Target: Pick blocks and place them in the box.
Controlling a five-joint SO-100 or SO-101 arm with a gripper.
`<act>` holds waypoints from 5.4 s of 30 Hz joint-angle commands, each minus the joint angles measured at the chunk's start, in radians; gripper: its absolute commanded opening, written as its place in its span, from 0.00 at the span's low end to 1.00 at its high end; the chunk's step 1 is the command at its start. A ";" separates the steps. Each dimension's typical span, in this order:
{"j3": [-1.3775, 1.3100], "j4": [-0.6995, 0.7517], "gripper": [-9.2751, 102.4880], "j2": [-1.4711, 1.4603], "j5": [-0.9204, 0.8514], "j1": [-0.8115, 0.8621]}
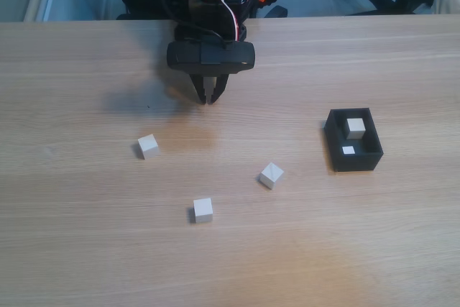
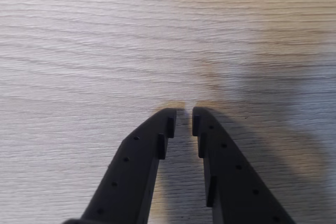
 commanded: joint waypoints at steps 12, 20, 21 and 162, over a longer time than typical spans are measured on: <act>0.063 0.072 0.08 0.031 0.055 -0.032; 0.063 0.072 0.08 0.031 0.060 -0.032; 0.063 0.072 0.08 0.031 0.063 -0.032; -0.942 -0.764 0.23 -1.574 -0.696 0.434</act>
